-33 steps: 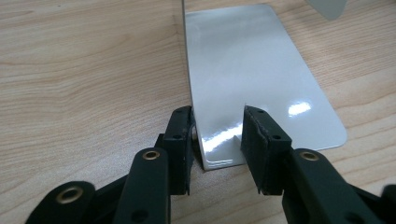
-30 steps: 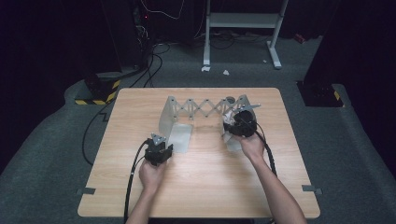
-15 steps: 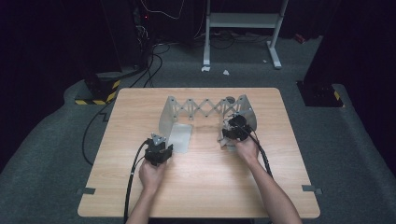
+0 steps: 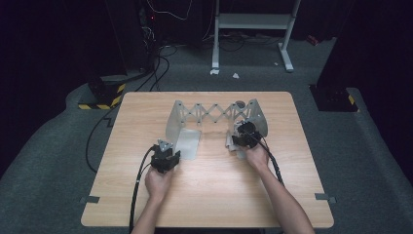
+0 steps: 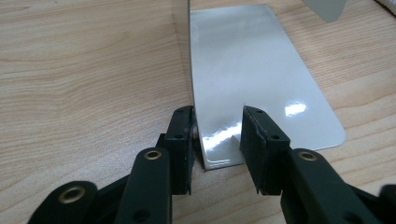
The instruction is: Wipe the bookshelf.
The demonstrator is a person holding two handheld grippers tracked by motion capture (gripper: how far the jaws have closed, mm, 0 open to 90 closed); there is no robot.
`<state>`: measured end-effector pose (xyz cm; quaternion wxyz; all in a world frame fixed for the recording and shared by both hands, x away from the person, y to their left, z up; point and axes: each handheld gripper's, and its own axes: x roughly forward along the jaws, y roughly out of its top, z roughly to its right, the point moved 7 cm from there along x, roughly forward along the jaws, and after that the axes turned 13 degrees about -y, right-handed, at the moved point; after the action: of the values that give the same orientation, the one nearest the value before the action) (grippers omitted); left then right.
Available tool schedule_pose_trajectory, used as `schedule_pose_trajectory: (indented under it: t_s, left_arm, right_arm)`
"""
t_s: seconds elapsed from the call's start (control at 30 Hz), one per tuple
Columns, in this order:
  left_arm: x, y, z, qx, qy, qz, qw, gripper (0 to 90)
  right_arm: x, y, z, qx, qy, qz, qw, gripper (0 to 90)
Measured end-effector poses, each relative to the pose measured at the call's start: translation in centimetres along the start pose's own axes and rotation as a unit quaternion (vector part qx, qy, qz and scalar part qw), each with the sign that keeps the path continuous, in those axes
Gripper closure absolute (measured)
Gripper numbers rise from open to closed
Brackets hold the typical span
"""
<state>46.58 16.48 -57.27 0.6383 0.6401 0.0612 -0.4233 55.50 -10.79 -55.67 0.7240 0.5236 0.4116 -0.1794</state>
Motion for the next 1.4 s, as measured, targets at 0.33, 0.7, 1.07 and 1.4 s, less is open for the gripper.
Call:
schedule_pose_trajectory:
  t_s: [0.33, 0.7, 1.07, 1.4]
  left_arm:
    - [0.0, 0.0, 0.0, 0.001, -0.001, 0.000, 1.0000, 64.2]
    - [0.0, 0.0, 0.0, 0.001, -0.001, 0.000, 1.0000, 64.2]
    - [0.0, 0.0, 0.0, 0.000, 0.000, -0.001, 1.0000, 64.4]
    - [0.0, 0.0, 0.0, -0.001, -0.001, 0.000, 1.0000, 64.5]
  right_arm:
    - [-1.2, 1.0, 0.4, 0.012, 0.006, 0.022, 0.9997, 75.2]
    - [-4.2, 3.0, 0.6, 0.012, 0.015, 0.059, 0.9981, 75.4]
    - [-7.3, 5.8, 0.9, 0.023, 0.009, 0.090, 0.9956, 75.6]
    - [-8.2, 7.2, 1.1, 0.029, 0.004, 0.103, 0.9942, 75.5]
